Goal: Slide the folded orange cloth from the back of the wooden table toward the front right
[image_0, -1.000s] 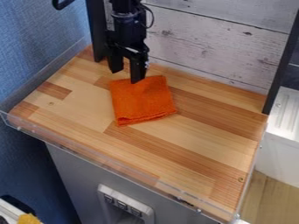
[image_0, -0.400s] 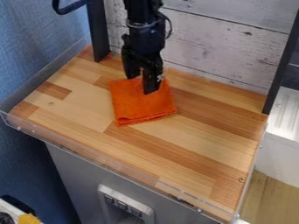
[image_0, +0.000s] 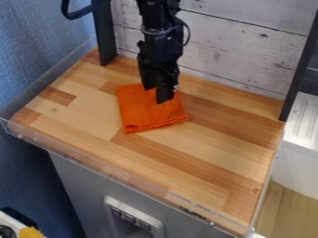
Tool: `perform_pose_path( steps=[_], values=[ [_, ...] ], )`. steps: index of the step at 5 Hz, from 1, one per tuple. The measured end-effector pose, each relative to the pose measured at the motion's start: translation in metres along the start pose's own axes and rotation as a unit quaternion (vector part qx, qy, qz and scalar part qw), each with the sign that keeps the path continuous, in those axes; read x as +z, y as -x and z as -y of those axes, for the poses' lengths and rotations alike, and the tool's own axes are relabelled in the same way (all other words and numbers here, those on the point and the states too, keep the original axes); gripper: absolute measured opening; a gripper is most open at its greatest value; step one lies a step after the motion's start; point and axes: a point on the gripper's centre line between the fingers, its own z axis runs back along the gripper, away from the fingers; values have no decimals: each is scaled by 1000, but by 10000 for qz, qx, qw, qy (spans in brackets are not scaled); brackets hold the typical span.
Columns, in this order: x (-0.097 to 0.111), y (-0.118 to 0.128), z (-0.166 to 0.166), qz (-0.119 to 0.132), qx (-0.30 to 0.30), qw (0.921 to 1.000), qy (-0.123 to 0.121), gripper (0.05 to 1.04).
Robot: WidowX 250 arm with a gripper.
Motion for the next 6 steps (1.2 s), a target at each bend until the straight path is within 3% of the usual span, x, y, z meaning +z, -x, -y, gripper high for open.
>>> perform_pose_path(
  steps=[1,2,3,6],
  values=[
    [-1,0,5,-35,-27,9999,108,374],
    [0,-1,7,-31,-65,9999,139,156],
    [-6,-1,8,-59,-92,9998,191,65],
    [-25,5,5,-242,-90,9994,226,59]
  ],
)
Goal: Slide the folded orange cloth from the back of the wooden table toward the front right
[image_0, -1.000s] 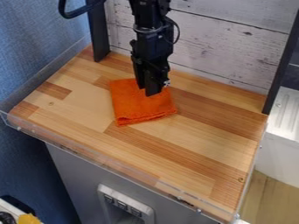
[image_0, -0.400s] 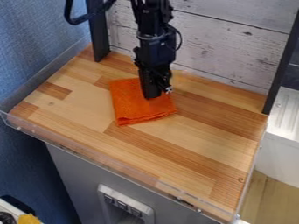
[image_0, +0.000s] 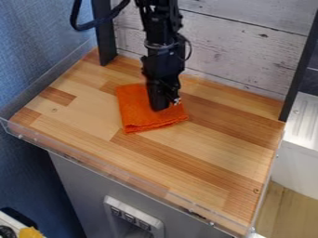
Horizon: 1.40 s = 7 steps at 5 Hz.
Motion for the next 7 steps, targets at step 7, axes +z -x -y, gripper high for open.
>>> perform_pose_path(
  steps=[7],
  values=[
    [-19,-27,54,168,2003,9788,-395,58]
  ],
)
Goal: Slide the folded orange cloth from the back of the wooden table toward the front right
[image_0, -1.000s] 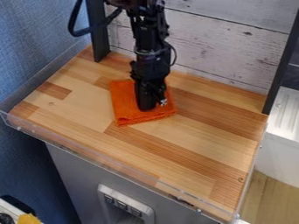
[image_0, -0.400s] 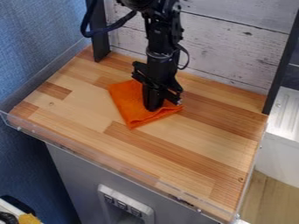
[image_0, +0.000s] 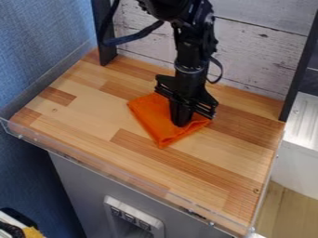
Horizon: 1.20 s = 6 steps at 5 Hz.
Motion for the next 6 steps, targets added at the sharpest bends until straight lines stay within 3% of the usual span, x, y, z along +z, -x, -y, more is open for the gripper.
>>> perform_pose_path(
  steps=[2,4,5,6],
  values=[
    [3,12,30,-56,409,9990,173,58],
    [4,27,35,-252,611,9973,311,83],
    [9,36,36,-516,633,9961,335,235],
    [29,36,31,-520,559,9965,352,490]
  ],
)
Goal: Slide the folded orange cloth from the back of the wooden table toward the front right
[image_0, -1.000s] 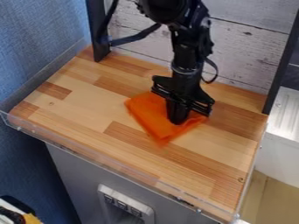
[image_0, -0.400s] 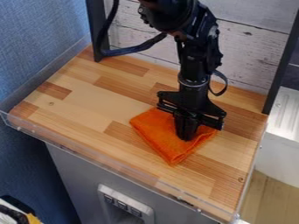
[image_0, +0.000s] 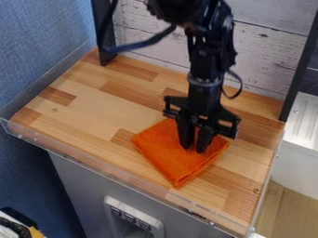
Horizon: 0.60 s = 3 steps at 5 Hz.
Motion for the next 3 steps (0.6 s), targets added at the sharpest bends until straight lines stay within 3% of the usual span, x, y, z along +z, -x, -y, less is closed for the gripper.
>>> perform_pose_path(
  steps=[1,2,3],
  values=[
    [24,-2,-22,89,81,9999,-6,789],
    [41,-6,-43,174,58,9998,-11,992],
    [58,-12,-71,343,60,9994,-20,994]
  ],
)
